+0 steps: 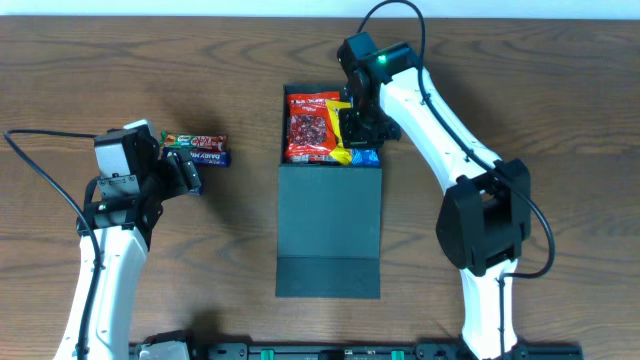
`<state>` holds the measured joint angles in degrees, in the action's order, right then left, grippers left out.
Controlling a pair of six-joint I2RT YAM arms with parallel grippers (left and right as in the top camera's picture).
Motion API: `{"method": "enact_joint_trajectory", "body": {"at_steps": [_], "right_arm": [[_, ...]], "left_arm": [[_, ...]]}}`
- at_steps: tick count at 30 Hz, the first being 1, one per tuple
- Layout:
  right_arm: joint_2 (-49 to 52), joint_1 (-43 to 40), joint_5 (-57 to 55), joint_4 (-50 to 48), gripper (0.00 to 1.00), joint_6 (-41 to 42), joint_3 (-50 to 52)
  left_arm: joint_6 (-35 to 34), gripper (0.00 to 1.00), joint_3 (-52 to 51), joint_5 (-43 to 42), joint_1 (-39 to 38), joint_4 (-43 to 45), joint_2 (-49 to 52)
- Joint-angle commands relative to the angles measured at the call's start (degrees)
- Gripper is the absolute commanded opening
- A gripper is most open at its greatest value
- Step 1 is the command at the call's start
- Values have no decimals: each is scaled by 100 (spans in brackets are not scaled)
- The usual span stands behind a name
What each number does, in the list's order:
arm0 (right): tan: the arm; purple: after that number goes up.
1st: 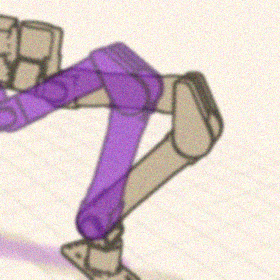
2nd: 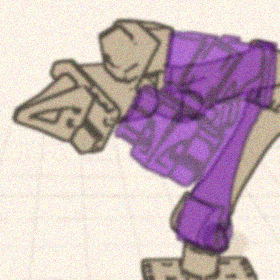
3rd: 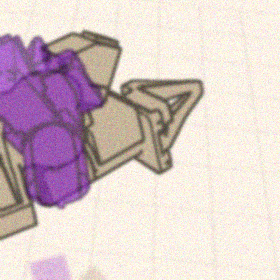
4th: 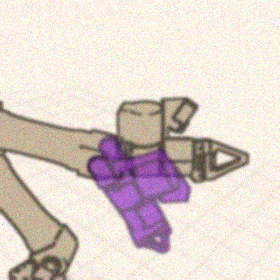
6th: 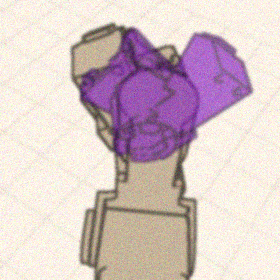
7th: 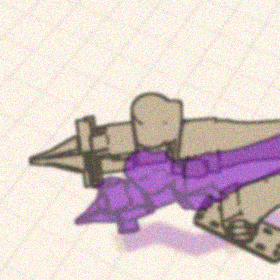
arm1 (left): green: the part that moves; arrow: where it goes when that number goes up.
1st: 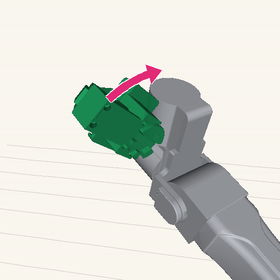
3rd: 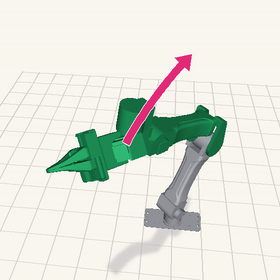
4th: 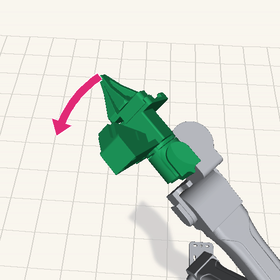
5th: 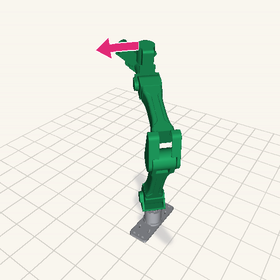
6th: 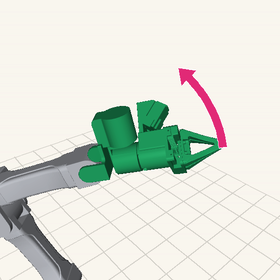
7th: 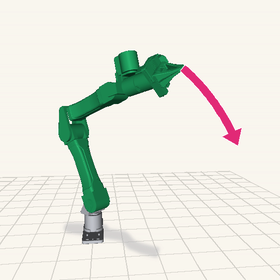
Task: Pack container
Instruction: 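Raise the right gripper away from the box toward the back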
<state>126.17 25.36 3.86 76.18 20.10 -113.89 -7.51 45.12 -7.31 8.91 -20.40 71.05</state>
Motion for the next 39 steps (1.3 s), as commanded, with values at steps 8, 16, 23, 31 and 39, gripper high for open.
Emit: {"method": "enact_joint_trajectory", "body": {"at_steps": [8,16,23,31,39], "right_arm": [[22,-87,-363,-170,1,-42,291],[4,-92,-313,-317,1,-39,474],[-295,-85,-236,-271,1,-42,-269],[-938,-400,-315,-664,1,-44,-592],[-944,-741,-83,-828,25,-42,-590]], "left_arm": [[-20,95,155,26,7,4,20],[-20,95,155,24,7,9,20],[28,95,157,22,7,11,20],[240,95,350,-439,7,0,9],[387,95,925,-190,7,-437,9]]}}
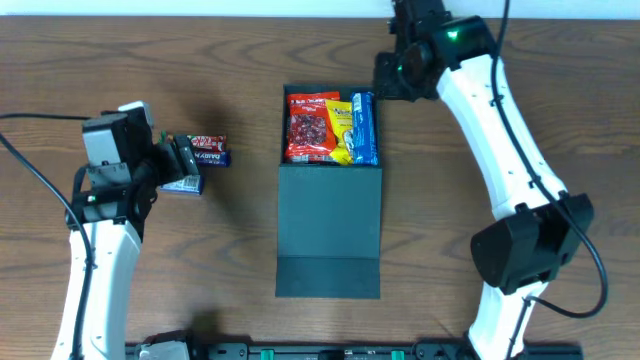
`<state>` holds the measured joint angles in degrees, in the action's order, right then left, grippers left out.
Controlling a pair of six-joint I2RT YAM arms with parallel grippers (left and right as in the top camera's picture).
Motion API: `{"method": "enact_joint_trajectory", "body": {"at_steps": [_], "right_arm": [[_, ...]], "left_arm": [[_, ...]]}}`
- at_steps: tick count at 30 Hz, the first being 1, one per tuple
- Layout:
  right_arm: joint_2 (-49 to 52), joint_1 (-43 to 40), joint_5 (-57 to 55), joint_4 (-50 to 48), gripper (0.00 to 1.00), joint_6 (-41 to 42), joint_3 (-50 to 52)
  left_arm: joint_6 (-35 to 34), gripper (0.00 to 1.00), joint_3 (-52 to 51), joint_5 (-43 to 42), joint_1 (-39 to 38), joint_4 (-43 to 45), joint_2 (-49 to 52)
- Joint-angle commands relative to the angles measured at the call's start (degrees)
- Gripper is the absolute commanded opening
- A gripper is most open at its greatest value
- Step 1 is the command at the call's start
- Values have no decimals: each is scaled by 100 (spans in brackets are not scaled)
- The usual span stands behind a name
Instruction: Pack container
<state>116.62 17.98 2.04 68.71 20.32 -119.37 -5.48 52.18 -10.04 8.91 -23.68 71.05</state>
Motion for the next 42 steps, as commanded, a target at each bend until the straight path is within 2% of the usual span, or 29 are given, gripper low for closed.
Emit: {"method": "enact_joint_trajectory", "body": {"at_steps": [1,4,8,11,17,24,28,33,36,39,42], "right_arm": [[11,-2,101,-144,41,-63,-42],[11,4,101,-417,83,-66,-42],[11,4,96,-616,89,-68,-42],[11,0,76,-688,96,-76,-42],[11,-87,103,-787,97,-262,-42],[11,-151,101,-748,98,-262,-42],[11,-144,103,-745,99,-262,-42],[11,-144,101,-765,99,-262,-42],[11,-144,98,-767,99,-262,-42],[11,-144,101,-772,99,-262,-42],[11,-151,98,-791,99,-264,-42]], "left_arm": [[190,95,258,76,7,-140,9],[184,95,275,-131,7,-133,9],[162,95,273,-857,7,-136,11],[57,95,273,-953,7,-138,9],[-619,95,273,-949,7,-133,11],[-785,95,273,-953,7,79,9],[-1471,95,273,-1054,7,83,9],[-1668,95,273,-1058,7,321,11],[-2253,98,273,-1056,7,514,11],[-2369,89,273,-1054,7,505,52],[-2653,93,273,-986,7,396,157]]}}
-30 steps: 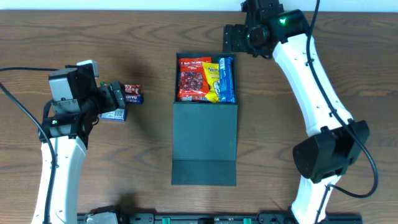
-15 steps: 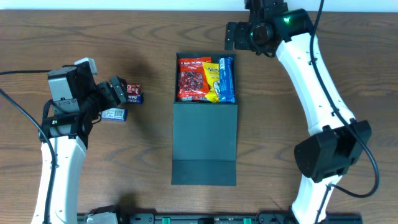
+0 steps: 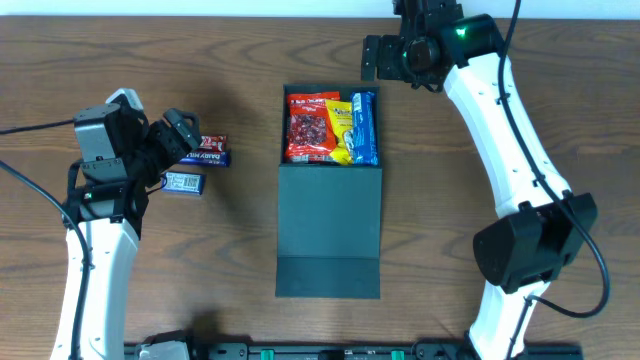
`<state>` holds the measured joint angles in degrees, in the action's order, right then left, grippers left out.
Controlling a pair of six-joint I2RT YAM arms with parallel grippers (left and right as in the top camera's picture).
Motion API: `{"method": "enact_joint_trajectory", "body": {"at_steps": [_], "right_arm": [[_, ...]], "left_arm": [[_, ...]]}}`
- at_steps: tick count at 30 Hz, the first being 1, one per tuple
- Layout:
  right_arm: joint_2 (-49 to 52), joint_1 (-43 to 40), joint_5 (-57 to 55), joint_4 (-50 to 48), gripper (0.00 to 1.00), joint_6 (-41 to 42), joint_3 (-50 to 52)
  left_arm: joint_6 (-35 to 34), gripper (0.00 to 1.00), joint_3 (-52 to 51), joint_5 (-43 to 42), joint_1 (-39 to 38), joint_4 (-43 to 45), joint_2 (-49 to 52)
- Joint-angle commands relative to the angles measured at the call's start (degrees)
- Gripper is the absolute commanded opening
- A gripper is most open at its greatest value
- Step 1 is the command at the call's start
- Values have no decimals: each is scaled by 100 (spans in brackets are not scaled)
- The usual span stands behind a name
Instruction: Pack container
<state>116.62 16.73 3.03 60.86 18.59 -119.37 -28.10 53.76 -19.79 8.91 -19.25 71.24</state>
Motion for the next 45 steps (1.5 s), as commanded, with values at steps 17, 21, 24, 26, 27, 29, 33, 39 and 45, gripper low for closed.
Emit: {"method": "enact_joint_trajectory", "body": {"at_steps": [17,21,24,26,27,29,33,39,45], "right_arm": [[28,-101,2,-17,99,-87,-39],[39,-101,4,-20,99,-87,-22],[39,-101,4,-20,99,-87,15],[39,-101,4,-17,99,-85,17],[39,-101,4,-20,99,-85,20],[39,-101,4,-17,99,-85,20],[39,-101,4,-17,99,-85,20],[42,-101,4,-20,99,-85,20],[68,-101,4,-20,99,-85,20]], "left_arm": [[-1993,96,2149,415,7,-1668,2402],[-2352,100,2962,481,7,-2358,3136],[-2472,100,3724,474,7,-2979,3746],[-2557,100,4382,422,7,-3477,4275],[-2588,100,4645,398,7,-3661,4485],[-2621,100,5021,328,7,-3891,4795],[-2736,100,5547,179,4,-4155,5265],[-2981,100,5657,151,-105,-4116,5580],[-2892,100,5657,369,-271,-3932,5770]]}}
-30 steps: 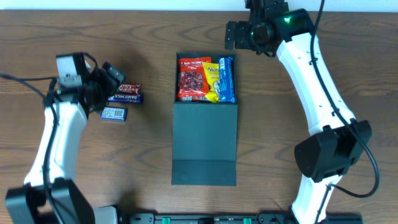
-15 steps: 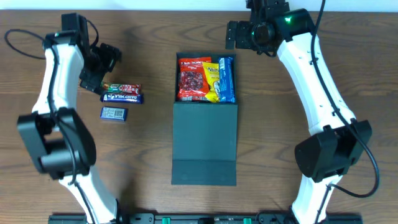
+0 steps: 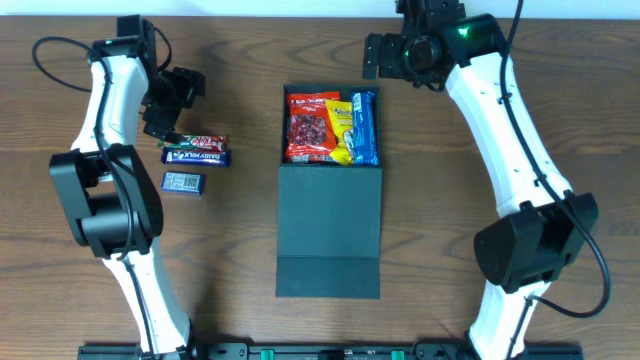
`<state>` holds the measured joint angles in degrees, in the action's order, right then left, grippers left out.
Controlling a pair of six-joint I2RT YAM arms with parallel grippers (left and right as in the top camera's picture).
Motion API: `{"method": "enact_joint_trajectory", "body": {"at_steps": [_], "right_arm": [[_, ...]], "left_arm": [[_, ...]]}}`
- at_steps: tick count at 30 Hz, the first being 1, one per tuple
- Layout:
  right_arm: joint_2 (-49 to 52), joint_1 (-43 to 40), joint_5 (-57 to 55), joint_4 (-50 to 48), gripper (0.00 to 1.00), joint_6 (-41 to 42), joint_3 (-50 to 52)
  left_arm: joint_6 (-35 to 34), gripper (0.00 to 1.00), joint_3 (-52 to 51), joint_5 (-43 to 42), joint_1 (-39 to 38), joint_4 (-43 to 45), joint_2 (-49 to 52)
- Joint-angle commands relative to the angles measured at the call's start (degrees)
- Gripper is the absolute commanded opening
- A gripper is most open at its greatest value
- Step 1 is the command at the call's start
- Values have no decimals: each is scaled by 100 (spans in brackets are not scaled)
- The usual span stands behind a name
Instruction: Pack container
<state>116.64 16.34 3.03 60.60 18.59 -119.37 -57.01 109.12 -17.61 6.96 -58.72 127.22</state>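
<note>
The black container (image 3: pixel 283 128) stands open at mid-table and holds a red candy bag (image 3: pixel 312 126), a yellow packet (image 3: pixel 344 128) and a blue bar (image 3: pixel 365 126). Left of it lie a red-and-green bar (image 3: pixel 196 142), a blue Dairy Milk bar (image 3: pixel 198 156) and a small blue-and-white pack (image 3: pixel 184 182). My left gripper (image 3: pixel 158 124) hangs open just behind the left end of the two bars. My right gripper (image 3: pixel 373 56) is open and empty, behind the container's far right corner.
The container's black lid (image 3: pixel 329 230) lies flat toward the front, joined to the box. The left arm stretches along the table's left side, the right arm along the right side. A white wall edge runs along the far side of the table.
The left arm has swung from the near left to the far left, and its gripper is now behind the two bars. The right gripper and all the snacks are where they were.
The right gripper was down in the container at the blue bar while the left gripper hovered by the loose bars. Then the right gripper was out, the bar left inside. The small pack then lay alone in front of the bars, and the left gripper stood behind them.
</note>
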Motion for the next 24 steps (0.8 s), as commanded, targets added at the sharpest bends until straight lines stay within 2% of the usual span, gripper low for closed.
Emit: {"method": "enact_joint_trajectory", "body": {"at_steps": [1,5,7,21,24], "right_arm": [[68,-61,4,7,99,-85,24],[68,-61,2,7,99,-87,26],[68,-61,2,7,99,-87,26],[68,-61,2,4,99,-87,26],[68,-61,2,4,99,-85,26]], "left_arm": [[28,100,120,164,-103,22,212],[131,100,120,321,-190,9,334],[175,94,118,407,-227,-24,380],[269,86,98,621,-282,-50,662],[286,80,83,634,-282,17,662]]}}
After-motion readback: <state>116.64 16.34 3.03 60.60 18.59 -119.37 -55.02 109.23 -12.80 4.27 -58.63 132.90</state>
